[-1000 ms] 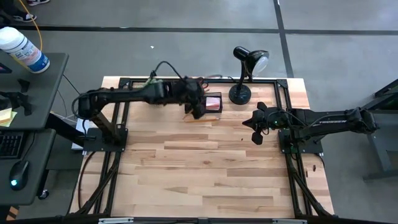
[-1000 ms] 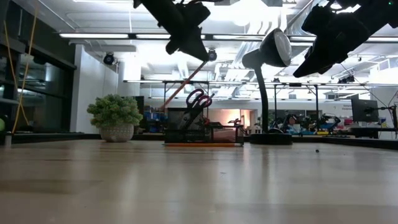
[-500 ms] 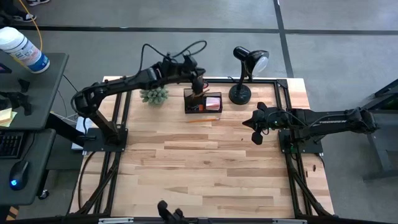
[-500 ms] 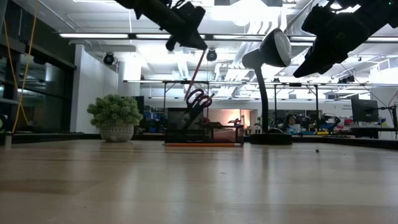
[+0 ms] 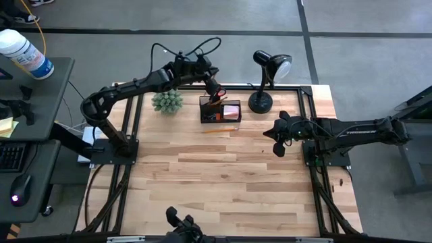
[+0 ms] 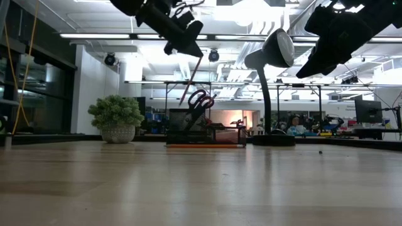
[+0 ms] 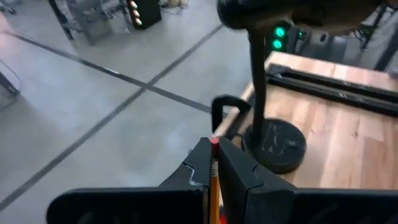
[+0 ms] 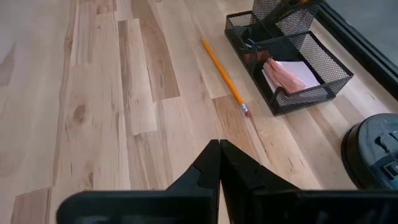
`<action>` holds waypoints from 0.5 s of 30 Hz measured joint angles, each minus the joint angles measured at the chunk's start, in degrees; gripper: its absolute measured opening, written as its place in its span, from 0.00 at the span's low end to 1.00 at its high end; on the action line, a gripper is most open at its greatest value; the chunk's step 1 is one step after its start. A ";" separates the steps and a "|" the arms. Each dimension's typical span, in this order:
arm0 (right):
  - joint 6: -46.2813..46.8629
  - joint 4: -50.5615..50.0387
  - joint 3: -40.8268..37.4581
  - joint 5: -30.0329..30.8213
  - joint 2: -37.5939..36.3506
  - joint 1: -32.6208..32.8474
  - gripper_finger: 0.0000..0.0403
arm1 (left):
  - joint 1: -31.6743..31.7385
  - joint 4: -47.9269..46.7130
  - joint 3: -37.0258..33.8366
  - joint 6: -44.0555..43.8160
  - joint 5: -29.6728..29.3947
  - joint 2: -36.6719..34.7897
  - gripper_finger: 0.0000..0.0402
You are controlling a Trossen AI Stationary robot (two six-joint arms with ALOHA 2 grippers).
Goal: Pick and place office supplies into organizer
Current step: Put the bottom yellow pencil into the black desk organizer
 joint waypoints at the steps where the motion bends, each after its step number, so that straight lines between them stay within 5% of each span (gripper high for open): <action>1: 0.02 -0.02 0.00 0.00 0.00 0.00 0.00 | 0.01 -0.24 -0.04 0.02 0.37 0.33 0.00; 15: 0.02 -0.01 0.00 1.68 0.01 -0.02 0.01 | -0.90 2.28 -0.07 0.17 2.11 6.86 0.00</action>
